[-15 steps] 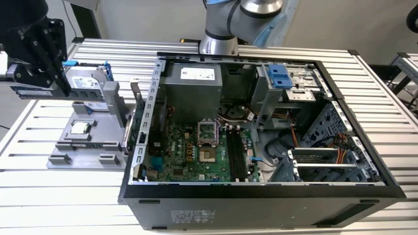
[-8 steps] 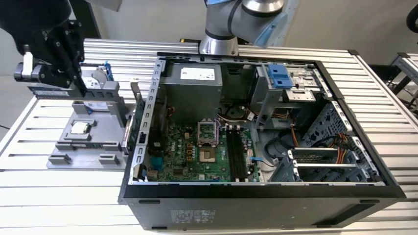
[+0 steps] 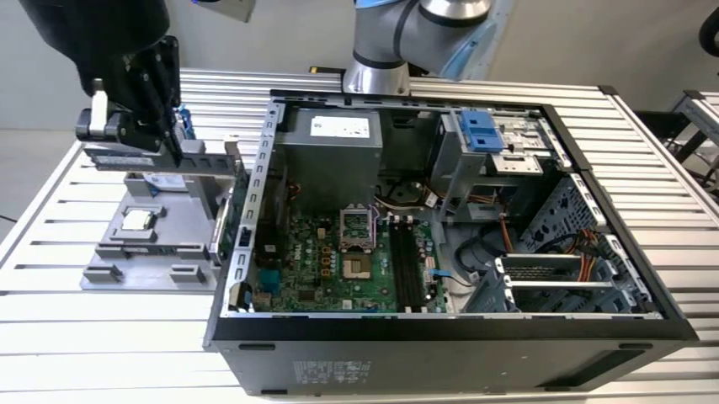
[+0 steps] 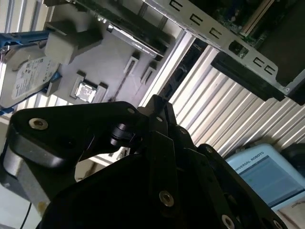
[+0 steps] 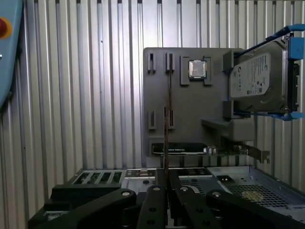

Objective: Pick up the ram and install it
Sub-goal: 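Pick up the ram and move it above insertion slot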

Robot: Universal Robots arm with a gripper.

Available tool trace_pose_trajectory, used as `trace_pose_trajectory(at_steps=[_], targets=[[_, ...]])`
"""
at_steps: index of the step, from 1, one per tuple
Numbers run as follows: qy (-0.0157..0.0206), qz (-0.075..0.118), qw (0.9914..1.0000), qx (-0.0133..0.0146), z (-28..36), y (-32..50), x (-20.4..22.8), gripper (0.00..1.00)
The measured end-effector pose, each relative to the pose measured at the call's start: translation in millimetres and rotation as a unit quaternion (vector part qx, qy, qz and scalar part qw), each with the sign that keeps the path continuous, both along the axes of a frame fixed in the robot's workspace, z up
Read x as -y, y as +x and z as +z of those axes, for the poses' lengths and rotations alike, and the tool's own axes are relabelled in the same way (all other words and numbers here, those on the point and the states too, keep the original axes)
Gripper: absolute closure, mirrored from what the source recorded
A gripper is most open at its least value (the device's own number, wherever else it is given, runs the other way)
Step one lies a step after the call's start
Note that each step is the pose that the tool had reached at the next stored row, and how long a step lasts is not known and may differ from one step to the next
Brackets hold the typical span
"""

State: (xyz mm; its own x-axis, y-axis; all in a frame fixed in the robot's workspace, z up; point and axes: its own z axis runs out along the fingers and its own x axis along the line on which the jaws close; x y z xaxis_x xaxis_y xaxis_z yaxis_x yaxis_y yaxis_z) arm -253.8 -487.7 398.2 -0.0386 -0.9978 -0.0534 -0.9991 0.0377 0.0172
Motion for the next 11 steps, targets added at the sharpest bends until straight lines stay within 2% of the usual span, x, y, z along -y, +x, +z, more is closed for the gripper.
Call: trace_pose_trajectory(at_steps=[11], targets=[[0.0, 0.0, 0.99999, -0.0041, 0.0, 31.3, 0.0, 1.0]])
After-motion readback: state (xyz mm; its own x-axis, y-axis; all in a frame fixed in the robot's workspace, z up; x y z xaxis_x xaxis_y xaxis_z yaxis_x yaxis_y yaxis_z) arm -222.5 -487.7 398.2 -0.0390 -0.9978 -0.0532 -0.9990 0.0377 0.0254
